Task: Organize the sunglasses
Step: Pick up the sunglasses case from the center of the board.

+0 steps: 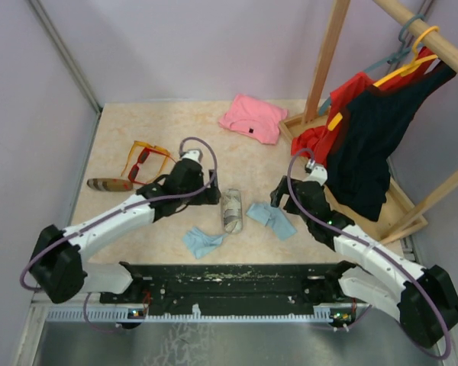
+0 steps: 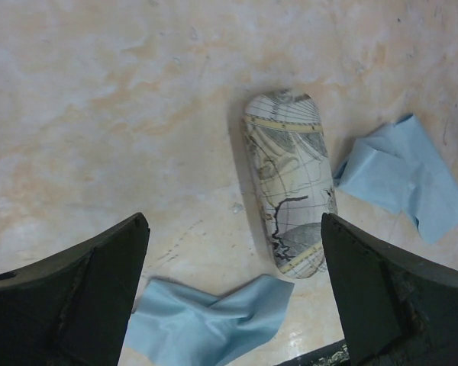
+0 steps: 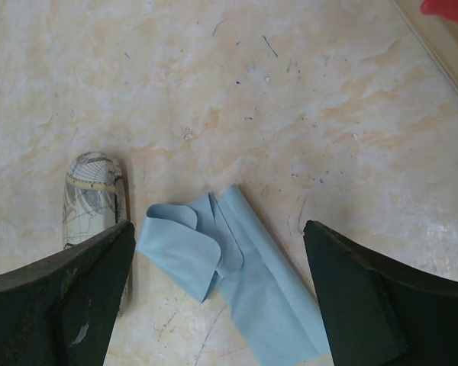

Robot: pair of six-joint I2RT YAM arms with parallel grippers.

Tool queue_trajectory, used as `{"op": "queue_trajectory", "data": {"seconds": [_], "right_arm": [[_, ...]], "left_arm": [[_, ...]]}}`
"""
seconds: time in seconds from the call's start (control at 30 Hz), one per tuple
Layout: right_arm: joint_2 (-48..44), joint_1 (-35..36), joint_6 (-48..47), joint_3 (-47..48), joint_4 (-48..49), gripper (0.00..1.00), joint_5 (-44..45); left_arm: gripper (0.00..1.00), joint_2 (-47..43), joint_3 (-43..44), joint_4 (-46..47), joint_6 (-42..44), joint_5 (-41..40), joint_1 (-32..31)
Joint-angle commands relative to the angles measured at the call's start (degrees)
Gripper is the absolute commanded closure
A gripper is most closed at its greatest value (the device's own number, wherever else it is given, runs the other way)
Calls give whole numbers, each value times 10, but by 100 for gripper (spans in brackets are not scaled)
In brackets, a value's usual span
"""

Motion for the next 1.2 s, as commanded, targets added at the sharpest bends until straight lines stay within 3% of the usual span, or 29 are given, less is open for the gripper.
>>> {"op": "queue_trajectory", "data": {"seconds": [0.0, 0.33, 0.83, 1.17], "right_arm": [[-49, -7, 7, -23, 11, 9, 16], [-76, -9, 8, -54, 17, 10, 12], [-78, -10, 0, -69, 27, 11, 7], [-77, -10, -3, -72, 33, 11, 2]], "left_arm": [[2, 69, 44, 42, -25, -18, -48], [6, 205, 119, 19, -48, -35, -100], [5, 288, 172, -54, -95, -80, -132], [13, 303, 159, -46, -114, -78, -136]]}}
